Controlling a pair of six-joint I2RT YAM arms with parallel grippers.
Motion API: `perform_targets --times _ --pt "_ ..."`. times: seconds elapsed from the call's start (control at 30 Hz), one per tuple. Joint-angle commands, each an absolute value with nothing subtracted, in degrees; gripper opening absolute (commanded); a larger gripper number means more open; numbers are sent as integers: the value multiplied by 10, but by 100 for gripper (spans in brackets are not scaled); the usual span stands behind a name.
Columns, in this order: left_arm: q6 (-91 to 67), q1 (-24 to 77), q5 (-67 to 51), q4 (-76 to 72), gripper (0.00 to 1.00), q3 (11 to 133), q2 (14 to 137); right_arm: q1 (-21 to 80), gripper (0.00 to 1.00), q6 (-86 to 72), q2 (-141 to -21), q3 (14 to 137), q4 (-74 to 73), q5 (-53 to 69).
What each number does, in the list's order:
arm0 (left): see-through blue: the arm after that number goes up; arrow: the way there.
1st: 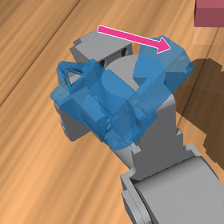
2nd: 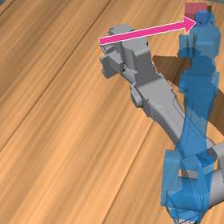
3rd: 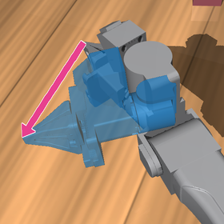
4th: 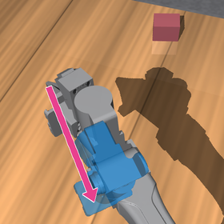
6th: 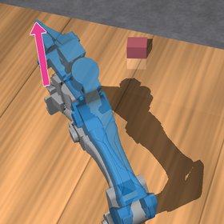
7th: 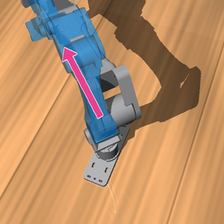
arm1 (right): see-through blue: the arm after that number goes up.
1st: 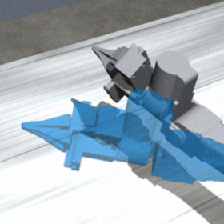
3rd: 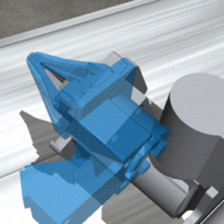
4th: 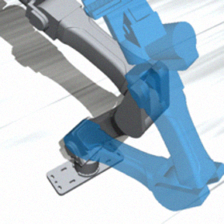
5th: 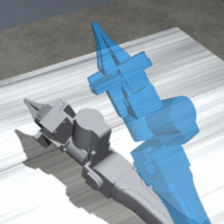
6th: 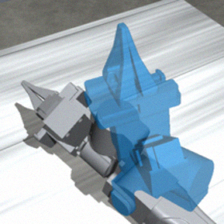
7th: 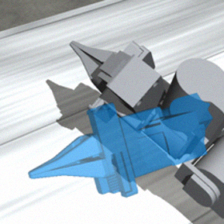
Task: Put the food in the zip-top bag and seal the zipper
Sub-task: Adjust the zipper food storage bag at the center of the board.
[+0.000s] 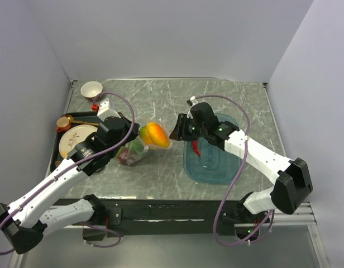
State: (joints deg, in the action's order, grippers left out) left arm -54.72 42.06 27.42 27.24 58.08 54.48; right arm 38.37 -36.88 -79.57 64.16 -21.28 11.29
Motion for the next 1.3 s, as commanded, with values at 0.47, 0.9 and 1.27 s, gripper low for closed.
perform_targets --times 0.47,0.9,1.27 --pt "-529 419 270 246 1 591 543 388 0 -349 -805 720 -195 133" --pt "-534 418 372 304 1 647 465 409 0 -302 -867 941 -275 160" --pt "-527 419 380 296 1 643 433 415 2 -302 -888 902 -264 182"
